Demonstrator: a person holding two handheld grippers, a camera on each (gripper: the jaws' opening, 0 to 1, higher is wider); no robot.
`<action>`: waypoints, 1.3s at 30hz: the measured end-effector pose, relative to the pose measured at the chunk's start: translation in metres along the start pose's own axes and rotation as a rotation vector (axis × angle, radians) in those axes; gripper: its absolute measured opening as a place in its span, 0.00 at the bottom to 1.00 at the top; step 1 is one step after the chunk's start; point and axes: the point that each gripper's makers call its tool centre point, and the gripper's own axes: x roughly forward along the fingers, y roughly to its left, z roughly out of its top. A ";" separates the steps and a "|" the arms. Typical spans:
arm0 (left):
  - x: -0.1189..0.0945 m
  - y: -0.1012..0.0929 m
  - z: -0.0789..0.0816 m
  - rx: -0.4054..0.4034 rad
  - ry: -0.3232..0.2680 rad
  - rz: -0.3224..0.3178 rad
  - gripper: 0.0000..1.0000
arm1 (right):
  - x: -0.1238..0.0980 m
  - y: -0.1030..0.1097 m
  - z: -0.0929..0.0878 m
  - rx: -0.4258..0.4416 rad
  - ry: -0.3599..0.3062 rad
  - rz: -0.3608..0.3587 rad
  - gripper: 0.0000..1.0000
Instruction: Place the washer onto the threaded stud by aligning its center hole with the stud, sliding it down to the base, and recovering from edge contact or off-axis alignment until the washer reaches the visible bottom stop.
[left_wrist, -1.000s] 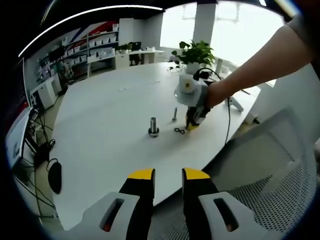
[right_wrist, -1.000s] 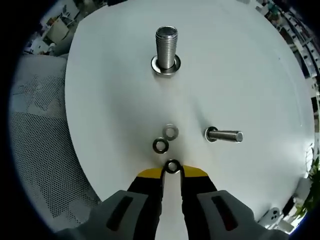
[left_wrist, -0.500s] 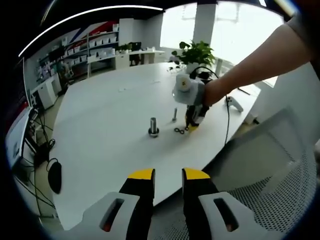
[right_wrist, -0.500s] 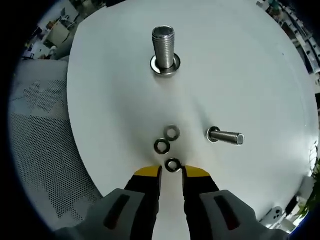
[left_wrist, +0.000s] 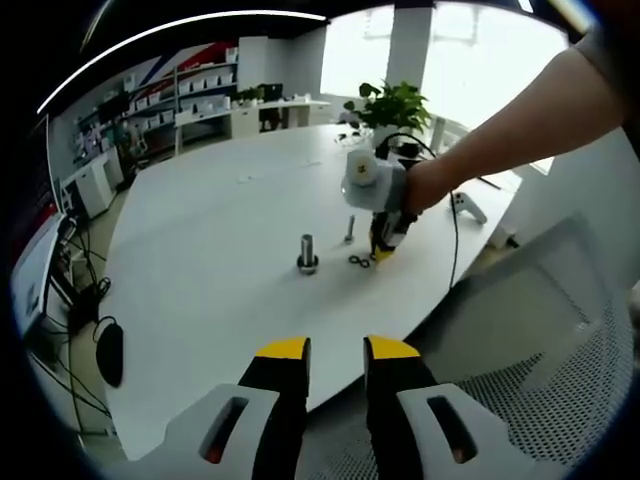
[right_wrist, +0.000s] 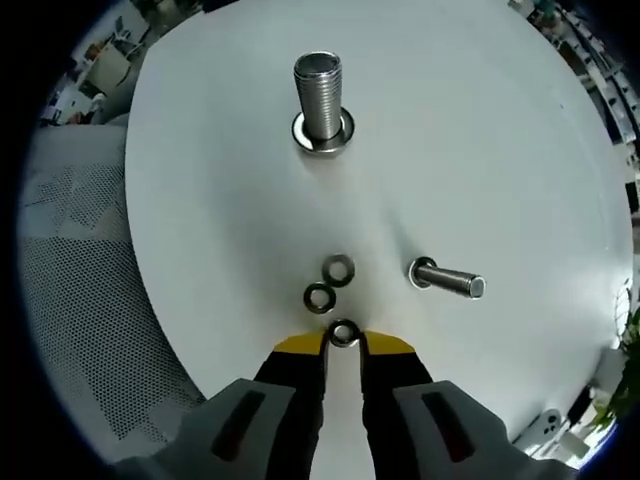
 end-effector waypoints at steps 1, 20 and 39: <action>0.000 0.000 0.000 0.000 0.000 0.000 0.19 | 0.000 0.000 0.000 0.001 0.001 -0.002 0.14; 0.000 0.000 -0.001 -0.001 0.007 0.001 0.19 | 0.000 -0.002 -0.001 0.019 -0.093 -0.028 0.13; -0.002 0.002 0.000 -0.002 -0.010 0.010 0.19 | -0.044 -0.031 0.010 0.166 -0.216 -0.069 0.13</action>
